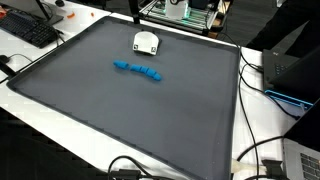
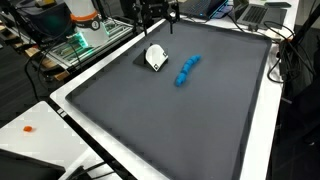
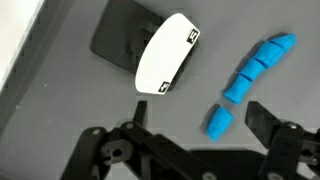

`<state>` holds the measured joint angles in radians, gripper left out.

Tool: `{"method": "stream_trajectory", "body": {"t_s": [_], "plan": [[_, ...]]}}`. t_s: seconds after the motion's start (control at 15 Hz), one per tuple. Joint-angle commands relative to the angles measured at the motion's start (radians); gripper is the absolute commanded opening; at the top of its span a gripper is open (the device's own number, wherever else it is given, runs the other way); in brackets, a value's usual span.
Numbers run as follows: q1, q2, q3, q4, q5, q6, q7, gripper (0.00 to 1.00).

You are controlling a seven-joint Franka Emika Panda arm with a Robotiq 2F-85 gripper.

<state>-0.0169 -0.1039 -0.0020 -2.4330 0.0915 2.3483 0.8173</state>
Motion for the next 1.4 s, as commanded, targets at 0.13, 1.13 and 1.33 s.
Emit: {"method": "stream_trajectory", "body": {"t_s": [0.13,1.13,1.33], "plan": [[0.013,-0.030,0.032,0.057,-0.075,-0.052,-0.198,1.00],[0.052,0.020,0.065,0.174,-0.066,-0.080,-0.563,1.00],[0.053,0.025,0.065,0.178,-0.066,-0.082,-0.567,1.00]]}}
